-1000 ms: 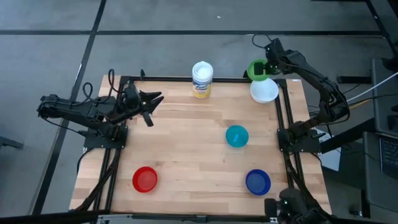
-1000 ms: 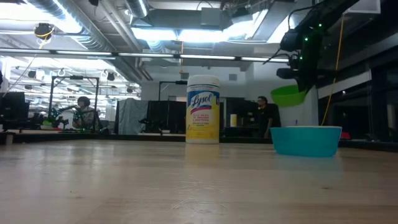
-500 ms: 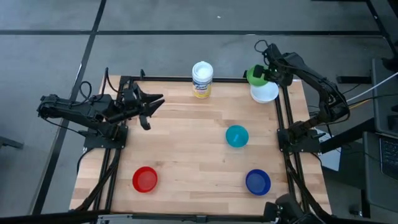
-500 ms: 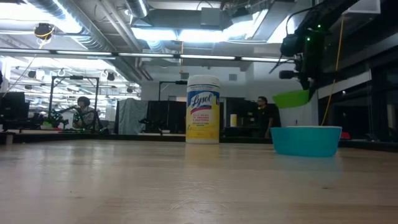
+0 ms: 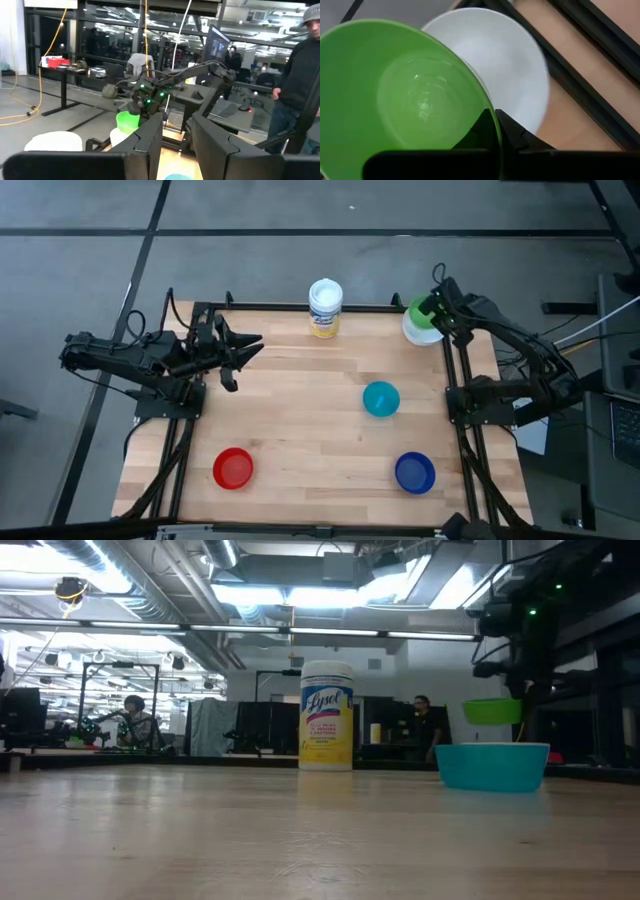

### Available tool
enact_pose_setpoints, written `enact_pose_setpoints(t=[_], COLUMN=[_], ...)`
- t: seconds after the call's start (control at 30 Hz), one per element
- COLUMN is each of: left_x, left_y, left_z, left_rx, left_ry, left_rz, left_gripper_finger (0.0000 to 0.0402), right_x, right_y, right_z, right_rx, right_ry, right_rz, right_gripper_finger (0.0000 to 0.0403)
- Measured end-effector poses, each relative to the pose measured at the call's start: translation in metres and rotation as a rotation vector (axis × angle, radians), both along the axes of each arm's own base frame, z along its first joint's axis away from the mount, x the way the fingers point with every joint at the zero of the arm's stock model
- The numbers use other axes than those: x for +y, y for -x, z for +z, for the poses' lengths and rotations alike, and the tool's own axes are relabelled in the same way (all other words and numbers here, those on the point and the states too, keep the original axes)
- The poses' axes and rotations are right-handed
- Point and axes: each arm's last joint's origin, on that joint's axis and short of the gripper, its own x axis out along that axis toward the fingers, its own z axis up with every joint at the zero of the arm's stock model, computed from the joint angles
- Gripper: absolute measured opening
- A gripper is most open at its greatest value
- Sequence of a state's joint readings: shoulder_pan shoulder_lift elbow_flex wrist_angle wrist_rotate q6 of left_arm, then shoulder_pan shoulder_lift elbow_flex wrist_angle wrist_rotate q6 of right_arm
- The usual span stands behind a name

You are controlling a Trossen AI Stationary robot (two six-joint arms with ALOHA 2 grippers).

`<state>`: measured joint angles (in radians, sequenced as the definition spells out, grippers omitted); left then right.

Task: Nest bowls inside each other
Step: Stack the green bowl on the white bowl, then stack the light blue bowl on the green bowl

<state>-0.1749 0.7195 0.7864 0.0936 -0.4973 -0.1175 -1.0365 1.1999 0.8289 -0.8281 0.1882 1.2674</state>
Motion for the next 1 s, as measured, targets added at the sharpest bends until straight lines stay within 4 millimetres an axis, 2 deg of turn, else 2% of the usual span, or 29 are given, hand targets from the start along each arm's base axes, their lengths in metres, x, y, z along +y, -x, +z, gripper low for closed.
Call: enact_pose_setpoints(t=[0.3, 0.67, 0.77, 0.87, 0.93, 1.0], left_x=[0.003, 0.003, 0.001, 0.000, -0.001, -0.002], left_y=[0.011, 0.012, 0.012, 0.012, 0.013, 0.012], left_z=[0.004, 0.005, 0.006, 0.006, 0.006, 0.006], left_rx=[-0.028, -0.049, -0.053, -0.052, -0.052, -0.049], left_ry=[0.018, 0.038, 0.039, 0.039, 0.039, 0.032], left_rz=[0.031, 0.026, 0.017, 0.006, 0.000, -0.003], left_gripper_finger=[0.0100, 0.0100, 0.0100, 0.0100, 0.0100, 0.0100], right_x=[0.006, 0.007, 0.003, 0.005, 0.017, 0.036], right_y=[0.006, 0.013, 0.007, -0.009, -0.023, -0.037], right_z=[-0.016, -0.029, -0.025, -0.008, 0.002, 0.004], right_rx=[-0.036, -0.013, -0.026, -0.113, -0.191, -0.253], right_ry=[-0.027, -0.040, 0.045, 0.197, 0.246, 0.196], right_rz=[-0.065, -0.066, 0.058, 0.294, 0.473, 0.639], right_gripper_finger=[0.0005, 0.0128, 0.0154, 0.0172, 0.0179, 0.0180])
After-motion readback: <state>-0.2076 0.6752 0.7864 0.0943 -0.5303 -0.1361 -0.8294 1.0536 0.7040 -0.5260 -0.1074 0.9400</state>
